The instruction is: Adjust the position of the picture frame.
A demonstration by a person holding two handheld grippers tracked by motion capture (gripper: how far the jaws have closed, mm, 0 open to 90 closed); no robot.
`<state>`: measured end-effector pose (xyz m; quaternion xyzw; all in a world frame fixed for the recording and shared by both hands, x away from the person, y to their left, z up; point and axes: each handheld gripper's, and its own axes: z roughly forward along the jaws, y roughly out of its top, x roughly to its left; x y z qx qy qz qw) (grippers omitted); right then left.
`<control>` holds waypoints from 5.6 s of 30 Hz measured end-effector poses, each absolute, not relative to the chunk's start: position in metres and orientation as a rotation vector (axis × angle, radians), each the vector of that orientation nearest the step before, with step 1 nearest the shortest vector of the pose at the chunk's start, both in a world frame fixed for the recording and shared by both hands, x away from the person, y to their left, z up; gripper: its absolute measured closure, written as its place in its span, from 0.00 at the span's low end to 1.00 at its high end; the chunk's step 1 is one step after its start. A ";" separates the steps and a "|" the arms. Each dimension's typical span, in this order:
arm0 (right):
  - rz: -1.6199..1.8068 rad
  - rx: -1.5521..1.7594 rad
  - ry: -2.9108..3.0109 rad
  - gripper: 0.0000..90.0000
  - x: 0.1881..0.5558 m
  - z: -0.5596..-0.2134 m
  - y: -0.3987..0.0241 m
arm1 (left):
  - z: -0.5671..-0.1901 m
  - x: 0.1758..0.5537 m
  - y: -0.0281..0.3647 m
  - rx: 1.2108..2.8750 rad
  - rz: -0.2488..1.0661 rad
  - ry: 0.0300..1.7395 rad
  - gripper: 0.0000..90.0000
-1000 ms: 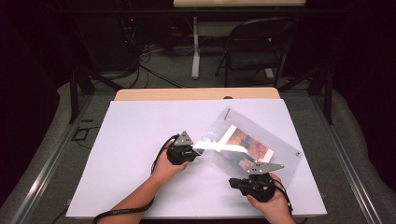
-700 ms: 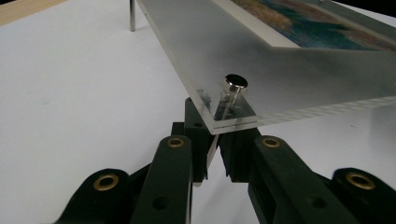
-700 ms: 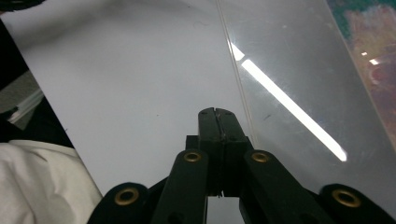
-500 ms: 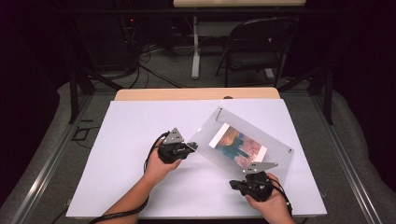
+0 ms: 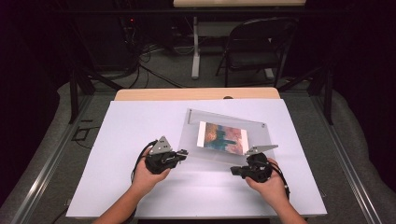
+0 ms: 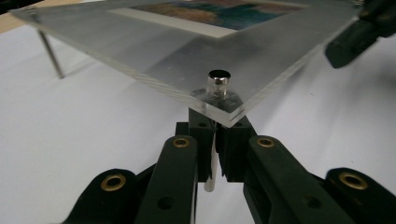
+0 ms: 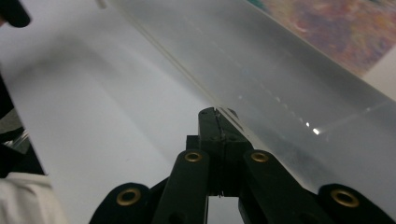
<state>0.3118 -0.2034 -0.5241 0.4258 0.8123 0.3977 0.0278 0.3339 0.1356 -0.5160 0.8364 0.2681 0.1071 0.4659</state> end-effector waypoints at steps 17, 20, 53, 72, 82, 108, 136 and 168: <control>1.228 1.526 2.484 1.00 0.401 -0.532 -0.199 | -0.519 0.292 0.132 2.071 0.245 0.611 0.93; 1.199 1.511 2.481 1.00 0.408 -0.531 -0.192 | -0.521 0.292 0.133 2.048 0.217 0.638 0.93; 1.360 1.289 2.278 0.76 0.309 -0.528 -0.221 | -0.553 0.285 0.097 2.109 0.150 0.618 0.85; 1.372 1.253 2.277 0.69 0.307 -0.529 -0.219 | -0.538 0.272 0.149 2.041 0.134 0.713 0.56; 1.376 1.234 2.258 0.64 0.305 -0.528 -0.216 | -0.532 0.287 0.196 1.964 0.242 0.850 0.53; 1.389 1.243 2.261 0.65 0.306 -0.529 -0.217 | -0.544 0.354 0.242 1.839 0.435 1.153 0.61; 1.397 1.273 2.241 0.64 0.286 -0.529 -0.226 | -0.563 0.405 0.210 1.966 0.384 1.086 0.84; 1.540 1.088 2.435 0.65 0.252 -0.535 -0.155 | -0.520 0.374 0.209 1.910 0.270 1.025 0.92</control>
